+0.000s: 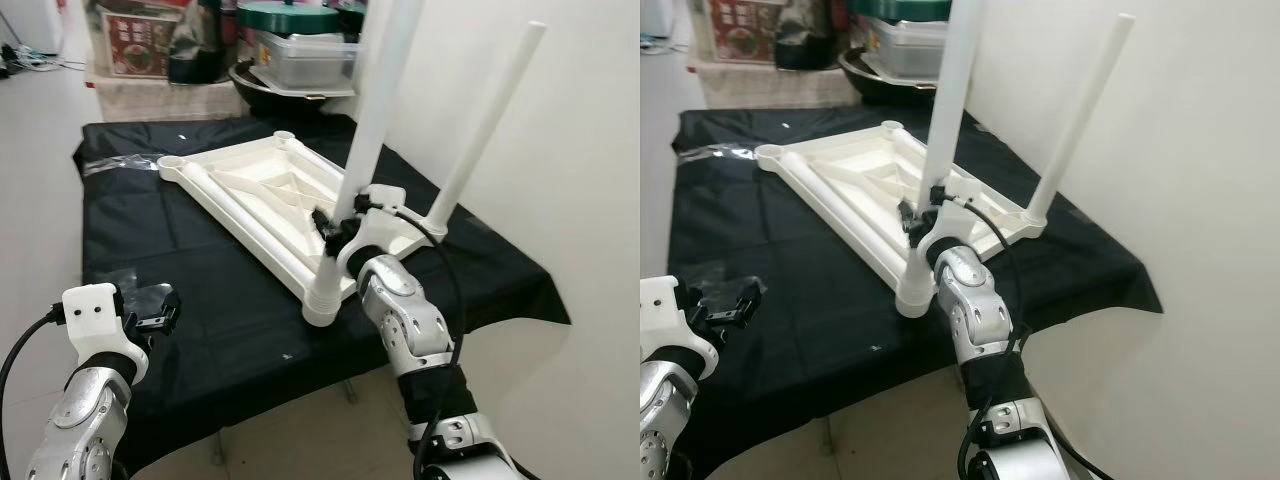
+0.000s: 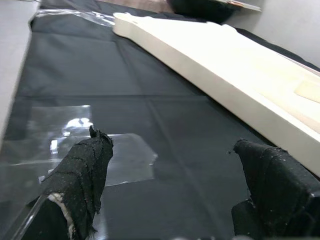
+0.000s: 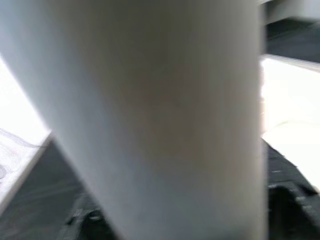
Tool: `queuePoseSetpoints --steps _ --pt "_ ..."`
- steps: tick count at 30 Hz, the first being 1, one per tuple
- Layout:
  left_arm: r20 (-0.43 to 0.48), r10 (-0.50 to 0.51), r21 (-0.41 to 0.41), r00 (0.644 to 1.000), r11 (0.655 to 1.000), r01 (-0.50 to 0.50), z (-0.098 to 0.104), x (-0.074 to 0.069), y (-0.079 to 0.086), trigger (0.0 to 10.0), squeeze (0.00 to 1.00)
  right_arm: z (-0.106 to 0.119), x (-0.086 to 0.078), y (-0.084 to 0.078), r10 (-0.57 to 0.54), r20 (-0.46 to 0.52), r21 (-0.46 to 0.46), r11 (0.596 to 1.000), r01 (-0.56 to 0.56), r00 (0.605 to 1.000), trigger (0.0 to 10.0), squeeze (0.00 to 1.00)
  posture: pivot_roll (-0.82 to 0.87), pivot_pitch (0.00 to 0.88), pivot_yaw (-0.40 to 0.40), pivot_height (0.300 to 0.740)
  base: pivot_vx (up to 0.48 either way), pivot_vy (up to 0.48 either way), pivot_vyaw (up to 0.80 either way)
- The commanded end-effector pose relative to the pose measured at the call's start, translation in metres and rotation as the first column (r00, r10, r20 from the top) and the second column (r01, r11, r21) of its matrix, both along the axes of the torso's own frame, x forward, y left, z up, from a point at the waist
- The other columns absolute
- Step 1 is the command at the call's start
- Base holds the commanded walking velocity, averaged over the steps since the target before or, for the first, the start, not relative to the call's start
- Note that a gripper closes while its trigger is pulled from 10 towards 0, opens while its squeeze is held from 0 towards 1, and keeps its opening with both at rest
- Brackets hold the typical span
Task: Building children table
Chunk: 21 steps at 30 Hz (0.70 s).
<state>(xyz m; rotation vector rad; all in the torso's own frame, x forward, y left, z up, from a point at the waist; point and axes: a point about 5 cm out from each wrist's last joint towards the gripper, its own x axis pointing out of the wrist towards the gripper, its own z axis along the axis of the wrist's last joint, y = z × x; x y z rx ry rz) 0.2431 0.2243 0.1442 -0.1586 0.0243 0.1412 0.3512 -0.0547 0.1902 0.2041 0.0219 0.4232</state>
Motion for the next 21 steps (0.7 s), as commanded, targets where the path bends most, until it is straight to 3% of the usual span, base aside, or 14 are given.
queuePoseSetpoints --steps 1,5,7,8,9,10,11,13,14,16,17,18,20,21 --pt "-0.003 -0.010 0.000 1.000 1.000 0.010 -0.002 0.001 -0.001 10.0 0.00 0.028 -0.005 0.014 0.227 0.157 0.050 0.970 -0.238 0.961 10.0 0.00 0.20 0.000 -0.154 0.740 0.000 0.000 0.00" --pt "-0.001 -0.014 -0.002 1.000 1.000 0.014 -0.001 0.001 -0.001 10.0 0.00 0.045 -0.013 0.014 0.426 0.275 0.005 0.896 -0.444 0.862 10.0 0.00 0.20 0.000 -0.157 0.740 0.000 0.000 0.00" --pt "0.002 -0.018 -0.004 1.000 1.000 0.018 -0.001 0.001 -0.001 10.0 0.00 0.050 -0.032 0.016 0.719 0.293 -0.103 0.679 -0.727 0.630 10.0 0.00 0.21 0.000 -0.163 0.740 0.000 0.000 0.00" --pt "0.002 -0.018 -0.004 1.000 1.000 0.018 -0.001 0.001 -0.001 10.0 0.00 0.050 -0.032 0.016 0.719 0.293 -0.103 0.679 -0.727 0.630 10.0 0.00 0.21 0.000 -0.163 0.740 0.000 0.000 0.00" --pt "0.004 -0.018 -0.004 1.000 1.000 0.018 -0.001 0.001 -0.001 10.0 0.00 0.047 -0.040 0.016 0.795 0.278 -0.141 0.588 -0.796 0.539 10.0 0.00 0.21 0.000 -0.163 0.740 0.000 0.000 0.00" --pt "0.004 -0.018 -0.004 1.000 1.000 0.018 -0.001 0.001 -0.001 10.0 0.00 0.047 -0.040 0.016 0.795 0.278 -0.141 0.588 -0.796 0.539 10.0 0.00 0.21 0.000 -0.163 0.740 0.000 0.000 0.00" --pt "0.005 -0.018 -0.006 1.000 1.000 0.018 -0.001 0.001 -0.001 10.0 0.00 0.039 -0.051 0.016 0.876 0.235 -0.187 0.465 -0.865 0.420 10.0 0.00 0.21 0.000 -0.163 0.740 0.000 0.000 0.00" --pt "0.007 -0.017 -0.007 1.000 1.000 0.017 -0.001 0.001 -0.001 10.0 0.00 0.031 -0.055 0.019 0.904 0.203 -0.199 0.414 -0.888 0.375 10.0 0.00 0.21 0.000 -0.166 0.740 0.000 0.000 0.00" --pt "0.007 -0.017 -0.007 1.000 1.000 0.017 -0.001 0.001 -0.001 10.0 0.00 0.031 -0.055 0.019 0.904 0.203 -0.199 0.414 -0.888 0.375 10.0 0.00 0.21 0.000 -0.166 0.740 0.000 0.000 0.00" --pt "0.009 -0.017 -0.008 1.000 1.000 0.017 -0.001 0.000 -0.002 10.0 0.00 0.014 -0.050 0.030 0.893 0.173 -0.186 0.444 -0.876 0.416 2.6 0.00 0.23 0.000 -0.176 0.740 0.000 0.000 0.00" --pt "0.009 -0.018 -0.008 1.000 1.000 0.018 -0.001 0.000 -0.002 10.0 0.00 0.009 -0.048 0.033 0.883 0.169 -0.183 0.465 -0.867 0.438 2.6 0.00 0.23 0.000 -0.176 0.740 0.000 0.000 0.00" --pt "0.009 -0.018 -0.009 1.000 1.000 0.018 -0.001 0.000 -0.002 10.0 0.00 0.004 -0.040 0.034 0.845 0.154 -0.185 0.534 -0.825 0.512 0.0 0.00 0.24 0.000 -0.180 0.740 0.000 0.000 0.00" --pt "0.009 -0.018 -0.009 1.000 1.000 0.018 -0.001 -0.001 -0.002 10.0 0.00 0.001 -0.036 0.035 0.817 0.144 -0.190 0.577 -0.794 0.559 0.0 0.00 0.24 0.000 -0.179 0.740 0.000 0.000 0.00" --pt "0.010 -0.018 -0.010 1.000 1.000 0.018 -0.001 -0.001 -0.002 10.0 0.00 -0.001 -0.025 0.033 0.744 0.123 -0.188 0.667 -0.720 0.657 0.0 0.00 0.23 0.000 -0.179 0.740 0.000 0.000 0.00"
